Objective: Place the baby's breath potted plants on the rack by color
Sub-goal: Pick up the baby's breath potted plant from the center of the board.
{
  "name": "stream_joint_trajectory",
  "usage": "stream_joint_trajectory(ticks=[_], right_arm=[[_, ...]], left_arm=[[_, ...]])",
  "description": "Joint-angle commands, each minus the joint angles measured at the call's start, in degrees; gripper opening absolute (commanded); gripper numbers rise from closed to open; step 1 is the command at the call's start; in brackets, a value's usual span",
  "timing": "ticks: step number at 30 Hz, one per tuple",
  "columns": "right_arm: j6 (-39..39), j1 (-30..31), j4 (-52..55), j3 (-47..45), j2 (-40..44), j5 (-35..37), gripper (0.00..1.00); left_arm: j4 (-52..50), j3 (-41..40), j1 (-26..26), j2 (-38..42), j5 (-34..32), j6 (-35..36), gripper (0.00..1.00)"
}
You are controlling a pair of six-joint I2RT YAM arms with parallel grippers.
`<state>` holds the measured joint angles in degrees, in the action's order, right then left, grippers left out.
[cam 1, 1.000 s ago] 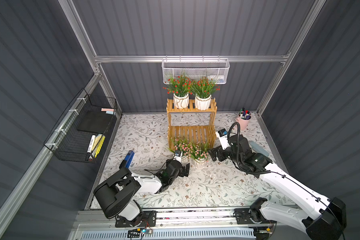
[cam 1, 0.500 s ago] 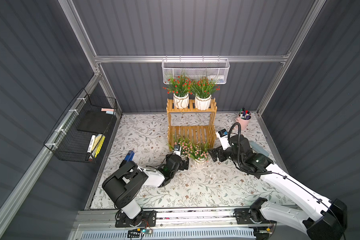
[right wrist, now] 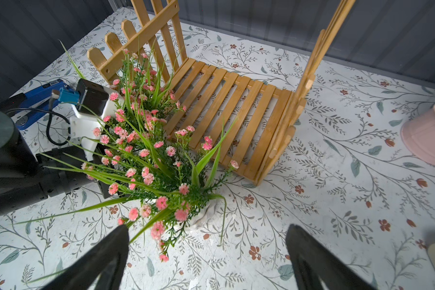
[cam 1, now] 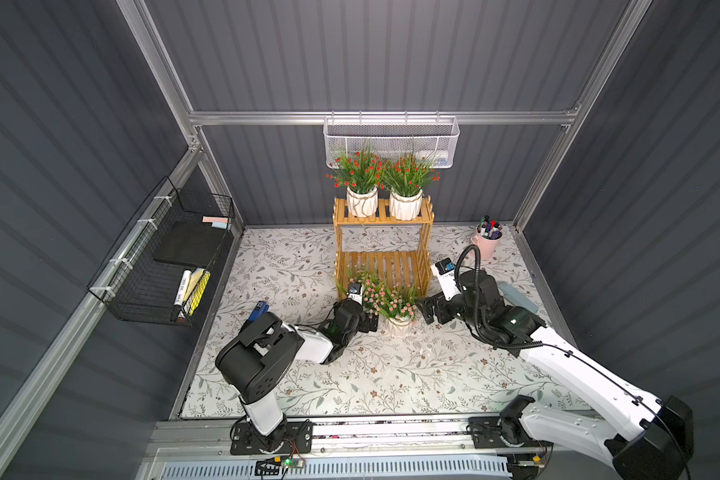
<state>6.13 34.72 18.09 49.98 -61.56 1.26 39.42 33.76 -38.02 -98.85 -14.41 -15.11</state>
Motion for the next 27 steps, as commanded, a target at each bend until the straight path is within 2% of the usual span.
stream_joint_trajectory(ticks=[1, 6, 11, 19, 27], right_arm=[[-0.05, 0.30, 0.71, 1.02, 0.21, -0.46, 0.99], [0.36, 0.29, 0.63, 0.23, 0.95, -0.35, 0.99], [1.03, 0.31, 0.85, -0.38, 2.01, -0.33, 0.99], [0.92, 0.35, 1.09, -0.63, 3.85, -0.28, 0.99], [1.34, 0.33, 1.25, -0.15, 4.34, -1.58, 0.99]], left_arm=[[-0.59, -0.25, 0.44, -0.03, 1.35, 0.35, 0.94], [-2.94, -0.27, 0.40, 2.13, 1.87, 0.91, 0.78], [-5.65, -0.22, 0.35, 5.50, 2.02, 0.73, 0.73], [-11.93, 4.13, 0.32, 10.61, 1.18, -2.03, 0.72], [-16.46, 13.67, 0.41, 5.20, -4.82, -3.67, 0.74]])
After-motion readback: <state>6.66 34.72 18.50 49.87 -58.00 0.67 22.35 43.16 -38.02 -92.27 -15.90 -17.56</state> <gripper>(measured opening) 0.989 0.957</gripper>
